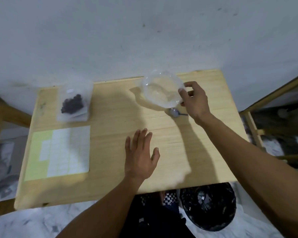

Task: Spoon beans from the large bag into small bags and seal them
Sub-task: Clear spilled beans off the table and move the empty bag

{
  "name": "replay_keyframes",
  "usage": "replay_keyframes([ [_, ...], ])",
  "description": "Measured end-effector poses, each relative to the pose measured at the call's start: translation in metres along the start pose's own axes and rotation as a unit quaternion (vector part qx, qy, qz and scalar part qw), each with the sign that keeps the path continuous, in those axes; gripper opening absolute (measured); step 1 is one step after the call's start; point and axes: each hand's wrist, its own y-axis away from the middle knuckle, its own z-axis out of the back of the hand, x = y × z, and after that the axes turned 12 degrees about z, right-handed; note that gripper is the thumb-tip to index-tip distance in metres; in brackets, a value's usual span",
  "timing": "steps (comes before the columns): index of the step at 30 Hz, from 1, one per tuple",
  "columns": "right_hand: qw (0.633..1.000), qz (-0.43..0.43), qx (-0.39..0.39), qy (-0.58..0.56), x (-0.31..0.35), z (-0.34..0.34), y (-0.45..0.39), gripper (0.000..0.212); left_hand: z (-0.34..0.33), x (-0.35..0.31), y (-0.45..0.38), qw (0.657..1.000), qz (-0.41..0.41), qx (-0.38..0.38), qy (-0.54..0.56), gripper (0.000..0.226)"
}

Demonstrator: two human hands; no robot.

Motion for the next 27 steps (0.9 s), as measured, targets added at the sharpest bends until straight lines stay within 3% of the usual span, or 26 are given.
replay_keyframes([
  [9,0.990,-0.076,-0.036,-0.114,-0.030,0.090,0.136,0.021,-0.012,0.002,0.002,0.996,-0.059,-0.057,-0.017,0.051],
  [17,0.919,-0.306,0.035,-0.247,-0.076,0.153,0.251,0.016,-0.024,-0.077,0.013,0.962,-0.258,0.037,0.083,0.044],
  [27,0.831,-0.488,-0.164,-0.211,-0.160,0.135,0.364,0.009,-0.043,-0.112,0.024,0.959,-0.280,0.014,0.032,0.045],
])
